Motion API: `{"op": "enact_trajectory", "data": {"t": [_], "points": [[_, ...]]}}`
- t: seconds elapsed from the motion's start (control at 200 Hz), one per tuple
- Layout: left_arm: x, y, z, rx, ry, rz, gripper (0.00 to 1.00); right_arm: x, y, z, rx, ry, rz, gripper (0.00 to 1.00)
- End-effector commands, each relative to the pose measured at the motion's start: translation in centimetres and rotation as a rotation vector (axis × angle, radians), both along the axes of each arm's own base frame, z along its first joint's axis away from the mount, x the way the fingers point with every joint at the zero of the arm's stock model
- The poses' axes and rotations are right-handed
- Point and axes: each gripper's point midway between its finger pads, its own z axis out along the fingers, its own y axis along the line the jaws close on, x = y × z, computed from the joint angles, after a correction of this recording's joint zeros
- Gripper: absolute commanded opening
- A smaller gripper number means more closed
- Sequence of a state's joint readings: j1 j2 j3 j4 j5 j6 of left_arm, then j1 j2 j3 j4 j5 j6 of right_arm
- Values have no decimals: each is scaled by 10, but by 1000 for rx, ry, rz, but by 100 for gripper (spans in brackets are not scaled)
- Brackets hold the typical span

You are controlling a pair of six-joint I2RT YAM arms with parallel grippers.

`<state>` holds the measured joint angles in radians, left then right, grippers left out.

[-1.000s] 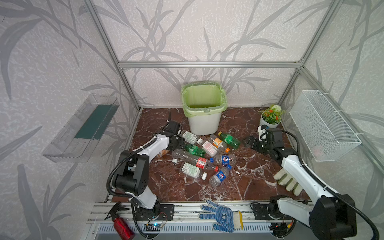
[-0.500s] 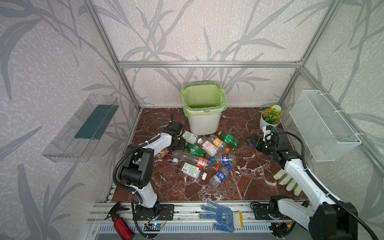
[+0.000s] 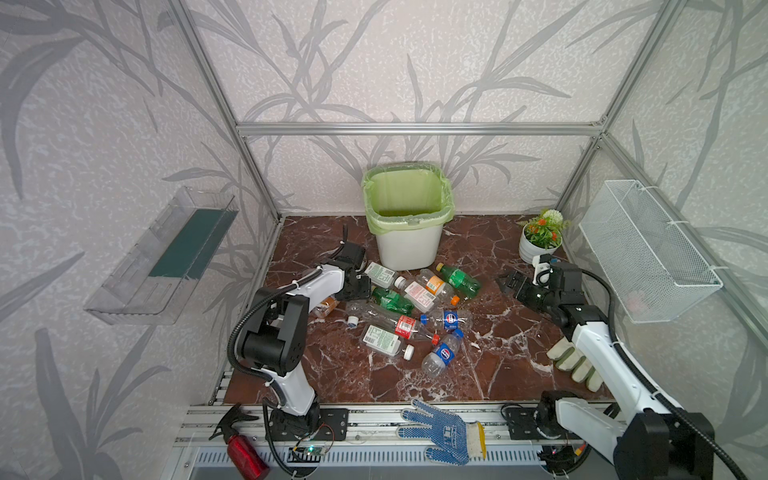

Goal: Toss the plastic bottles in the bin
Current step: 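Lift the clear crushed bottle with the left gripper over the bin and release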

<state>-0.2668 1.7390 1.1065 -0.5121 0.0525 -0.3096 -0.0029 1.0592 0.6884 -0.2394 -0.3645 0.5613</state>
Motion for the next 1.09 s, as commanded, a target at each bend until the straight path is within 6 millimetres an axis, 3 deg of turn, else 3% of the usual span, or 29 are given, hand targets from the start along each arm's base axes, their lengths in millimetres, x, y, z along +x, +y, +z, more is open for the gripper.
{"op": "enact_trajectory", "data": {"t": [0.0, 0.22, 0.35, 0.455, 0.535, 0.685, 0.765, 0.82, 0.885, 0.955, 1.09], "points": [[2, -7, 9, -26, -13, -4, 55, 0, -1, 5, 19, -23, -2, 99], [6, -9, 44, -56, -96, -3, 53, 1, -5, 8, 27, -29, -15, 99], [10, -4, 100, -61, -223, 9, 52, 3, -8, 13, 32, -40, -24, 99], [14, 10, 181, -56, -452, 44, 52, 6, -13, 19, 37, -54, -33, 99], [9, 23, 263, -56, -680, 50, 52, 6, -16, 24, 42, -67, -41, 99], [-20, 46, 417, -67, -1079, 80, 52, 2, -21, 31, 56, -88, -57, 99], [-37, 44, 479, -123, -1251, 65, 51, -1, -23, 33, 60, -99, -70, 99], [-43, 38, 506, -175, -1335, 35, 49, -4, -24, 35, 65, -104, -75, 99], [-37, 27, 520, -227, -1383, 5, 48, -6, -23, 35, 74, -108, -78, 99], [-14, 7, 512, -284, -1343, -29, 48, -6, -20, 37, 97, -111, -71, 99], [53, -67, 445, -298, -1099, -153, 54, -6, -13, 33, 150, -88, -52, 99]]}}
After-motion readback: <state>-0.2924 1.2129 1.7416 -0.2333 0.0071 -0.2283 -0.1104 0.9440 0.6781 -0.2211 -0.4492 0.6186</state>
